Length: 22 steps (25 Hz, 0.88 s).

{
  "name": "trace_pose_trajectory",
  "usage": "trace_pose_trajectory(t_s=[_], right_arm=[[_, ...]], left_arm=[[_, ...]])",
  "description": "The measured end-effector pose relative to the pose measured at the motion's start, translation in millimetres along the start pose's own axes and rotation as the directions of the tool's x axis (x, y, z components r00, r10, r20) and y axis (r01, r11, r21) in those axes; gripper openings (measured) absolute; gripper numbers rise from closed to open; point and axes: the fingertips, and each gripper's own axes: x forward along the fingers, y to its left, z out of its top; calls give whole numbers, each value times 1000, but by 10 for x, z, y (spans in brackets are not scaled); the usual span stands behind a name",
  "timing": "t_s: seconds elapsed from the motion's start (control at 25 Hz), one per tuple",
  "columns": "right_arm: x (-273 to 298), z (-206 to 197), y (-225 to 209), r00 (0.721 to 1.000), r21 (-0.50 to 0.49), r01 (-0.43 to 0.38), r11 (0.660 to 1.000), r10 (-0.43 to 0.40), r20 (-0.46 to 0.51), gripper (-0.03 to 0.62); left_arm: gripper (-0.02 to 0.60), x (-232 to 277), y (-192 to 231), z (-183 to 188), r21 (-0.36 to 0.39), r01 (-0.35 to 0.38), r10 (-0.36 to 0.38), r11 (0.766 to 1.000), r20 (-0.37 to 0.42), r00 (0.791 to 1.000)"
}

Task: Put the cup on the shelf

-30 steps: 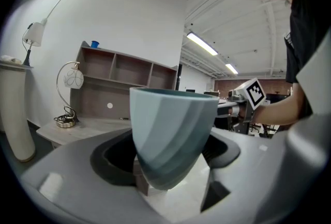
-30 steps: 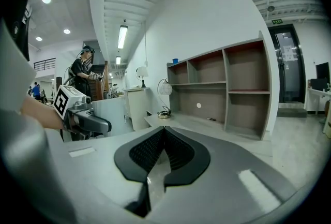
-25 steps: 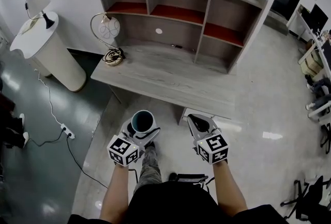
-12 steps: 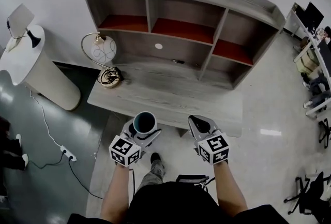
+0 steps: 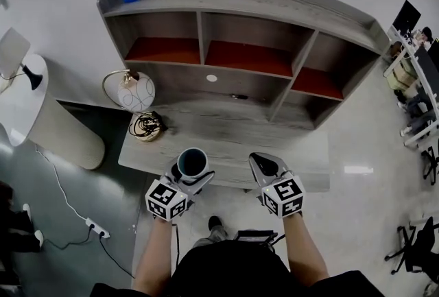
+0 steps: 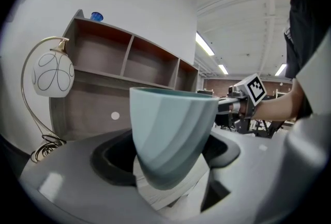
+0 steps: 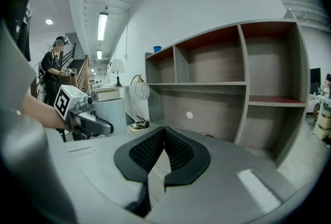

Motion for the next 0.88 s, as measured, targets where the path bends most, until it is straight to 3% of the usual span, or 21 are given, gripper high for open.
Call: trace_pose_trajectory(t_s=[0.32,0.88], right_arm=[[172,35,-75,1000,5,6,1000,-6,-13,12],[214,93,-256,998,7,-56,998,56,10,12]], left_arm=[[364,162,130,15,-17,19,-19,1000,-3,1000],[364,340,55,59,-12,-30,30,999,-20,999]])
